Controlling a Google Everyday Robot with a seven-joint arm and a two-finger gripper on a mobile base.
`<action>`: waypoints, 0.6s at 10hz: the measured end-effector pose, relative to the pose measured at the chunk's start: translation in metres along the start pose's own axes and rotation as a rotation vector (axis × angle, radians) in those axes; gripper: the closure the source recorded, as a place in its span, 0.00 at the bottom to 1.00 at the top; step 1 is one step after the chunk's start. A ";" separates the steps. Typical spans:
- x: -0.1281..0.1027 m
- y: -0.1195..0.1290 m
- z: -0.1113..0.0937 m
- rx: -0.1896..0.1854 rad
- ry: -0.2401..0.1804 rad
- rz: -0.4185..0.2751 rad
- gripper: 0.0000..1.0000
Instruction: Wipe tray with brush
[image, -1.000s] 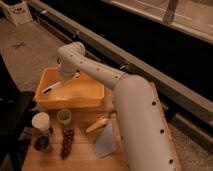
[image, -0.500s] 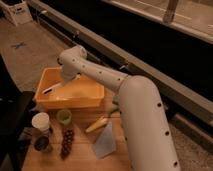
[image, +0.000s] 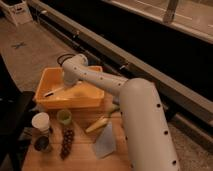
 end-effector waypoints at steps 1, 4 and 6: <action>0.008 0.005 0.005 -0.019 0.030 0.023 1.00; 0.036 0.025 0.016 -0.063 0.074 0.099 1.00; 0.048 0.032 0.020 -0.081 0.093 0.133 1.00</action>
